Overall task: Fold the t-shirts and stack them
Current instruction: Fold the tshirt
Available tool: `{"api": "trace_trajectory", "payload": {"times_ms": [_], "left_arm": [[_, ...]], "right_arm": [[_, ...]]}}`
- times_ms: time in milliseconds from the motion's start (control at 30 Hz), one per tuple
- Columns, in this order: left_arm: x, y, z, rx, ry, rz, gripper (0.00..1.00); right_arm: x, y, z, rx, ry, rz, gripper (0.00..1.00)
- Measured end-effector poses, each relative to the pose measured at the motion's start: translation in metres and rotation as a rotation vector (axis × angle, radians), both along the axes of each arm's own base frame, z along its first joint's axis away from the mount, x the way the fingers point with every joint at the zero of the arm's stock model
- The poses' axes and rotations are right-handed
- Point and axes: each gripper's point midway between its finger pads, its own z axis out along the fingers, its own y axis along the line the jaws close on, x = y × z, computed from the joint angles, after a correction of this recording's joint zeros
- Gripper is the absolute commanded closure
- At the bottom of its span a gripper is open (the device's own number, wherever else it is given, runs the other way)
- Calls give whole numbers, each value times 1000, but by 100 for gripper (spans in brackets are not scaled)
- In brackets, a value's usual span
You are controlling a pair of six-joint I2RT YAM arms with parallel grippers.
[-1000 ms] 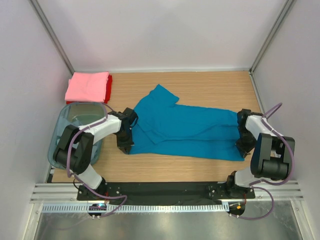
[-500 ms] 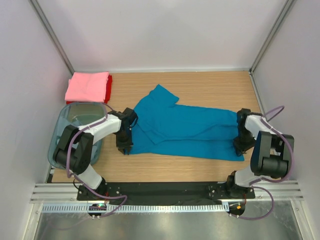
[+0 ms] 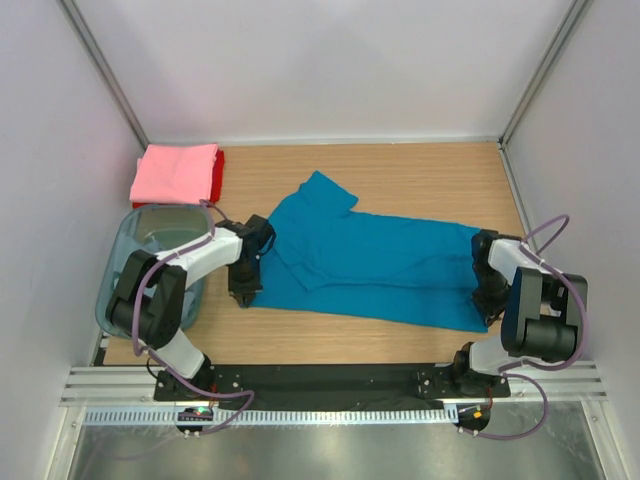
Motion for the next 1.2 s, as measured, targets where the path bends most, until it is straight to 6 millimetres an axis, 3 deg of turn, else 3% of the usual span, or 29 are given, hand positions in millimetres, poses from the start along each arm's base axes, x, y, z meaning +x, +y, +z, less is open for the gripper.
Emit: {"api": "trace_trajectory", "payload": {"times_ms": [67,100,200,333,467,633,767,867,1000,1200], "left_arm": [[1,1,1,4,-1,-1,93],[0,1,1,5,1,-1,81],[-3,2,3,5,18,-5,64],[2,-2,17,-6,12,-3,54],[33,-18,50,-64,-94,-2,49],[76,-50,97,-203,-261,-4,43],[94,-65,116,-272,-323,0,44],[102,-75,118,-311,-326,16,43],[107,-82,109,-348,-284,56,43],[112,-91,88,-376,-217,116,45]], "right_arm": [[-2,-2,2,-10,7,3,99],[-2,-2,2,-11,9,4,99],[-3,0,2,3,14,13,94],[-2,6,5,45,6,34,77],[16,9,28,80,-83,81,59],[77,6,74,103,-264,165,49],[151,-13,94,110,-341,260,51],[199,-27,84,130,-374,336,52],[240,-41,66,172,-389,423,53],[272,-52,37,231,-393,508,56]]}}
